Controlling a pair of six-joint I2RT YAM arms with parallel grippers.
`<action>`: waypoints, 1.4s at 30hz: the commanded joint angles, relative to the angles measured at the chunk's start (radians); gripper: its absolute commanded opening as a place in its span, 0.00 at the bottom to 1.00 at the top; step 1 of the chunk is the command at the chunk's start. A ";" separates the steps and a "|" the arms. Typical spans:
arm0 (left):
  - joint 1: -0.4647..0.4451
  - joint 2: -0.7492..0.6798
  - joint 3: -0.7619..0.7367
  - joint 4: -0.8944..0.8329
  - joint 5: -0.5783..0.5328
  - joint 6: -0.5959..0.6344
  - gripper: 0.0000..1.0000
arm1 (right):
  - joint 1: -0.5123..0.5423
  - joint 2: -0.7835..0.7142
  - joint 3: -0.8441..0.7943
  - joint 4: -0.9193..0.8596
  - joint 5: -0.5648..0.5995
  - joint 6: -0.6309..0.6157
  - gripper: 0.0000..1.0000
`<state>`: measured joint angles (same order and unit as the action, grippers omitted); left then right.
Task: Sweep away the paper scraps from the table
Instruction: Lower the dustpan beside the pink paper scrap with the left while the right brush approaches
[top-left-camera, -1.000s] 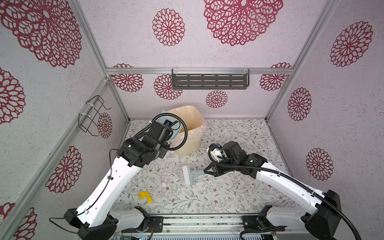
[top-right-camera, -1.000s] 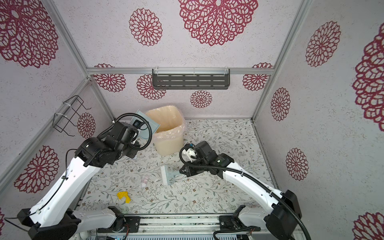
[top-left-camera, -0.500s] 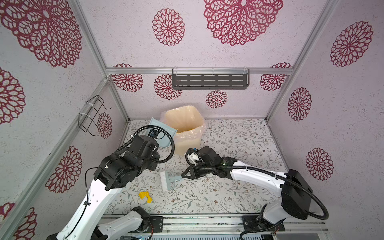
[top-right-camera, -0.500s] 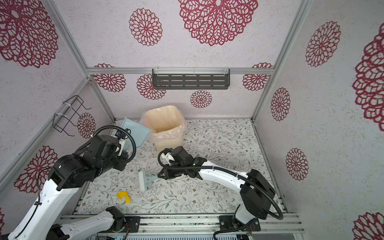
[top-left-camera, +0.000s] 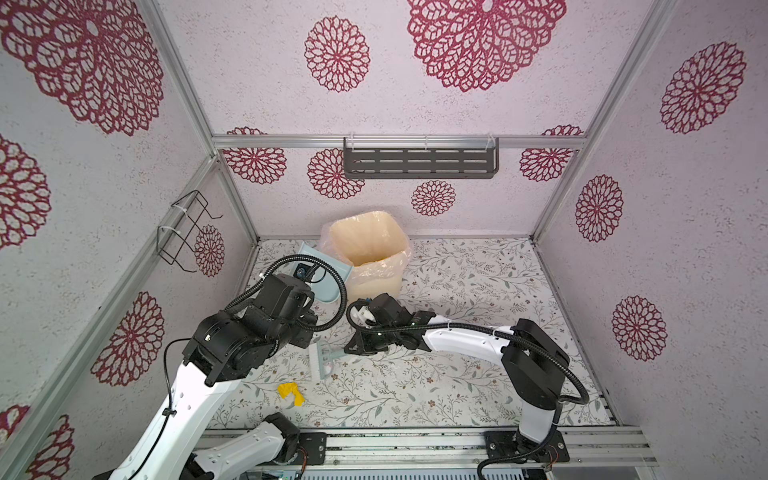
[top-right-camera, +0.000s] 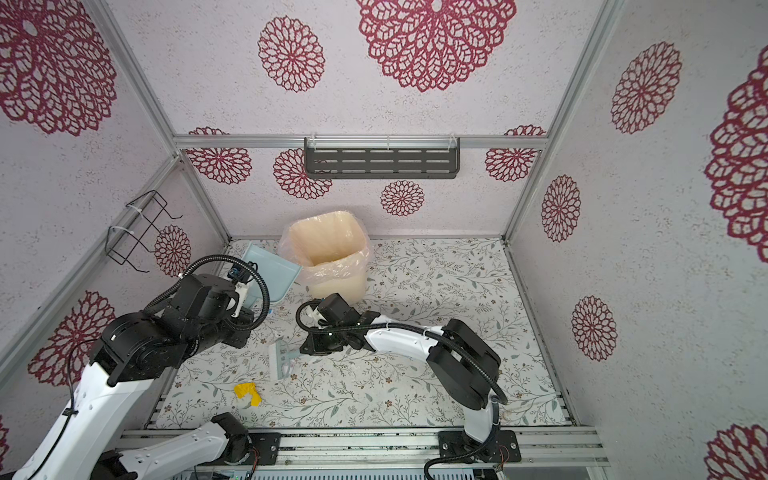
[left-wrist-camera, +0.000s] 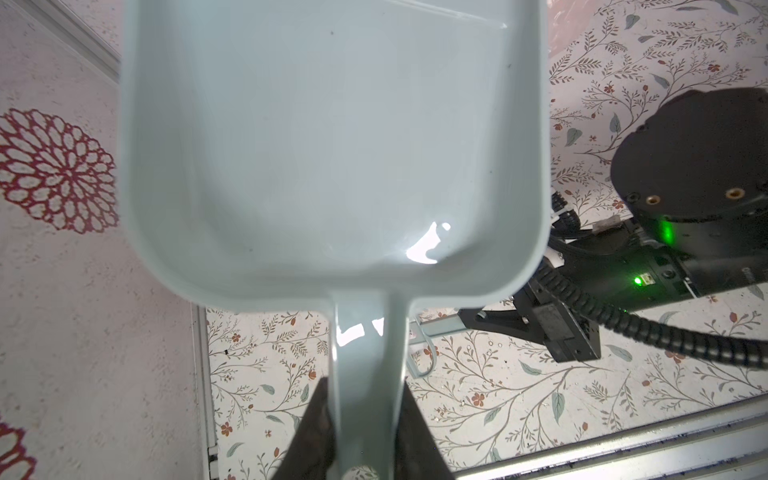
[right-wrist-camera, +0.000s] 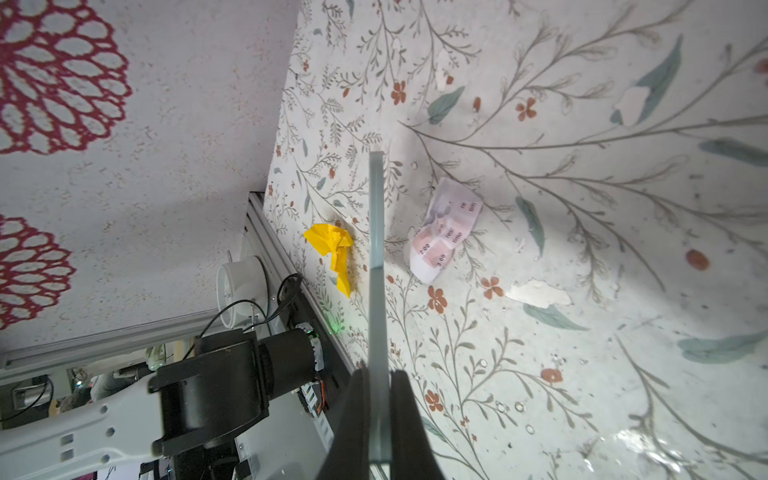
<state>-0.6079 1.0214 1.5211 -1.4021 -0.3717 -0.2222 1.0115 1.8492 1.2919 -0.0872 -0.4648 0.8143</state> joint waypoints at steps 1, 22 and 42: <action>0.005 0.003 -0.002 -0.010 0.011 -0.016 0.00 | -0.018 -0.047 -0.010 -0.046 0.041 0.015 0.00; -0.130 0.069 -0.015 -0.021 0.110 -0.050 0.00 | -0.287 -0.439 -0.317 -0.416 0.110 -0.149 0.00; -0.383 0.114 -0.297 0.161 0.285 -0.286 0.00 | -0.441 -0.583 -0.082 -0.806 0.204 -0.347 0.00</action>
<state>-0.9695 1.1339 1.2587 -1.3064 -0.1307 -0.4496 0.5957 1.2919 1.1736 -0.7937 -0.3191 0.5339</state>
